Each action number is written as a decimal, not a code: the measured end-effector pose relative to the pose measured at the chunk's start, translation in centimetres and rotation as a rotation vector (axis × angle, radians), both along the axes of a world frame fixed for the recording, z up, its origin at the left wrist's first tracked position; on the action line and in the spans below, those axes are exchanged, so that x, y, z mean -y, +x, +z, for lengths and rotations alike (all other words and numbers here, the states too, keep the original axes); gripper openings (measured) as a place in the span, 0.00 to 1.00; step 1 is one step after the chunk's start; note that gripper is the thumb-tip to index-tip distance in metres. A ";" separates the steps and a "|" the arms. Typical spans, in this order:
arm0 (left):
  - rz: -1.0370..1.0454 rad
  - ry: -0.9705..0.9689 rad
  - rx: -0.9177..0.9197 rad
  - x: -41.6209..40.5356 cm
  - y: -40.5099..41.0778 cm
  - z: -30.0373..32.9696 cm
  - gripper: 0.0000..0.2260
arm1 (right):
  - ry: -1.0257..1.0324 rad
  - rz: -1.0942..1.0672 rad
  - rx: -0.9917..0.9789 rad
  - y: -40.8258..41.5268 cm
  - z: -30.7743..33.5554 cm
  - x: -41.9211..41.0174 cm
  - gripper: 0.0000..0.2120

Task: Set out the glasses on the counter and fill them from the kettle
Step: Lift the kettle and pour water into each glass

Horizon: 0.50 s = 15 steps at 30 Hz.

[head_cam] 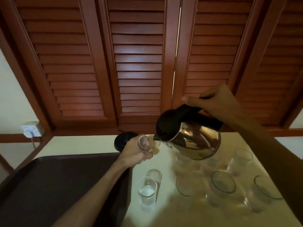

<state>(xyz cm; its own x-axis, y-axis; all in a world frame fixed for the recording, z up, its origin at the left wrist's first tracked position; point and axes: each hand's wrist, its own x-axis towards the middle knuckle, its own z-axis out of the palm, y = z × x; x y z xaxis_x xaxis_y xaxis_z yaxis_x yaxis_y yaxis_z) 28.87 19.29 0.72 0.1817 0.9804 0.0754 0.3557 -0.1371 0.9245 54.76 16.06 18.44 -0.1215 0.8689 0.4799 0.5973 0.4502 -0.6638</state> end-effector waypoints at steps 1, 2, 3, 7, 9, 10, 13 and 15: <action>-0.006 0.010 -0.019 0.1 0.0 0.1 0.14 | 0.029 -0.005 0.060 -0.4 0.3 -0.4 0.24; -0.005 0.011 -0.023 0.2 -0.1 0.0 0.13 | 0.058 0.000 0.119 -0.9 0.7 -0.8 0.23; -0.002 0.015 -0.029 0.4 -0.1 -0.1 0.13 | 0.089 0.004 0.173 -1.5 0.9 -1.1 0.23; -0.004 0.034 -0.121 0.4 0.0 -0.7 0.12 | 0.149 -0.003 0.365 -3.6 1.8 -2.0 0.26; -0.005 0.029 -0.144 0.3 0.1 -0.9 0.11 | 0.144 0.005 0.429 -4.5 2.2 -2.2 0.27; -0.008 0.031 -0.152 0.3 0.2 -1.0 0.10 | 0.139 0.005 0.471 -5.0 2.4 -2.2 0.28; -0.024 0.031 -0.171 0.1 0.5 -1.3 0.09 | 0.145 -0.023 0.596 -6.0 2.8 -2.6 0.29; -0.028 0.010 -0.159 -0.2 0.6 -1.7 0.11 | 0.154 -0.046 0.668 -6.5 3.1 -3.1 0.30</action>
